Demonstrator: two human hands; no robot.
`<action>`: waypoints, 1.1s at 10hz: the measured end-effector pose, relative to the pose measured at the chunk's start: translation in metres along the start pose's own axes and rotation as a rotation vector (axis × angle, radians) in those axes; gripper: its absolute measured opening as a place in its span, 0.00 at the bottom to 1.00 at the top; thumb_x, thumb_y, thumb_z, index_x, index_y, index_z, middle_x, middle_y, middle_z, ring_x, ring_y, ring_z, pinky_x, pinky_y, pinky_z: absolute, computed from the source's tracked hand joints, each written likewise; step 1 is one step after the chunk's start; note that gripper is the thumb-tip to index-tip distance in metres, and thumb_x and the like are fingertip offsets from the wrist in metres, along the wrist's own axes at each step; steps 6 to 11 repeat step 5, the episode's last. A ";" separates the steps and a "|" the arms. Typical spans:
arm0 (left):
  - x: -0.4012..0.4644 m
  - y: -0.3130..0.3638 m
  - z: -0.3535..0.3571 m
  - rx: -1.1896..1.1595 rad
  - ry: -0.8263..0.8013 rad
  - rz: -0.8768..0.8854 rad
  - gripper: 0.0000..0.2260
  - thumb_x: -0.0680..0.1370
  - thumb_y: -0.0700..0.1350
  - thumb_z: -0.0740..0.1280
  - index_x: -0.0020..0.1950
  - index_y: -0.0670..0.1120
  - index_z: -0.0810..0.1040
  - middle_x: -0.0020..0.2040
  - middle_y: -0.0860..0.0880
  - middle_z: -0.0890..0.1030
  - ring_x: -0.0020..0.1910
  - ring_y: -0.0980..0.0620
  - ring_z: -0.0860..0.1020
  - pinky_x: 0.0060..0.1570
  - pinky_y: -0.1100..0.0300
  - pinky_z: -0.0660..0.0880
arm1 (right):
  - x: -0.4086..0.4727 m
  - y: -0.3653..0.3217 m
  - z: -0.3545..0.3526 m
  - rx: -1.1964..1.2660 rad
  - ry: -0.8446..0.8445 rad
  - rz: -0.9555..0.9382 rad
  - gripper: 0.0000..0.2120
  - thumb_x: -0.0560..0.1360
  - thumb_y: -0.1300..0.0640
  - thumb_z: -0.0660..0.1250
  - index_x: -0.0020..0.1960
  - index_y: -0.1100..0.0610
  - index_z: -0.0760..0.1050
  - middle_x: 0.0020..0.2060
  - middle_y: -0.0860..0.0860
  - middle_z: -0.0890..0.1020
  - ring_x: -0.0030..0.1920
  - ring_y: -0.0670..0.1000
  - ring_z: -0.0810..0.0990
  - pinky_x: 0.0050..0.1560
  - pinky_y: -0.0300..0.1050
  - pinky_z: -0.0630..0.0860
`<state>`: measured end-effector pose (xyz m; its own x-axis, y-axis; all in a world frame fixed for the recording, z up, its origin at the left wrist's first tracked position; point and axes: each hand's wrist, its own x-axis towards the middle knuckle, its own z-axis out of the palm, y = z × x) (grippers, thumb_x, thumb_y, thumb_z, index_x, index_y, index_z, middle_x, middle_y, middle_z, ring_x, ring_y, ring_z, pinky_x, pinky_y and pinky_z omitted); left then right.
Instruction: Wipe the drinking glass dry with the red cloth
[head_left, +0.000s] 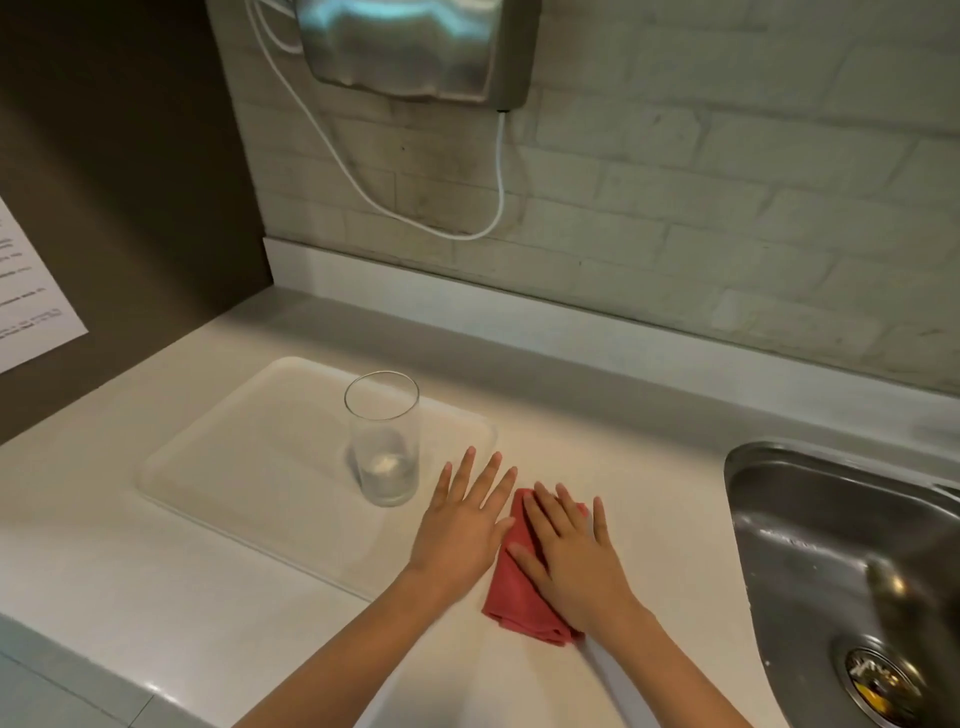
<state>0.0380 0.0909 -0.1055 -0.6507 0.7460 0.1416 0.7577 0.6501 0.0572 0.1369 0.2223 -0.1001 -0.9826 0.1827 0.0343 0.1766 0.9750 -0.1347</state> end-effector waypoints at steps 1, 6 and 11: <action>-0.004 -0.004 0.006 0.003 -0.019 -0.044 0.25 0.81 0.57 0.43 0.77 0.51 0.47 0.79 0.48 0.49 0.76 0.41 0.41 0.72 0.46 0.39 | 0.000 -0.002 0.007 -0.009 -0.056 0.045 0.31 0.79 0.37 0.41 0.75 0.50 0.35 0.77 0.46 0.43 0.75 0.50 0.39 0.66 0.60 0.25; -0.008 -0.007 -0.005 -0.333 -0.057 -0.031 0.26 0.81 0.59 0.47 0.77 0.52 0.50 0.79 0.53 0.52 0.77 0.52 0.43 0.73 0.57 0.41 | 0.005 -0.001 0.008 0.012 -0.086 0.050 0.32 0.79 0.37 0.42 0.75 0.52 0.36 0.77 0.48 0.44 0.76 0.50 0.40 0.68 0.57 0.28; -0.008 -0.007 -0.005 -0.333 -0.057 -0.031 0.26 0.81 0.59 0.47 0.77 0.52 0.50 0.79 0.53 0.52 0.77 0.52 0.43 0.73 0.57 0.41 | 0.005 -0.001 0.008 0.012 -0.086 0.050 0.32 0.79 0.37 0.42 0.75 0.52 0.36 0.77 0.48 0.44 0.76 0.50 0.40 0.68 0.57 0.28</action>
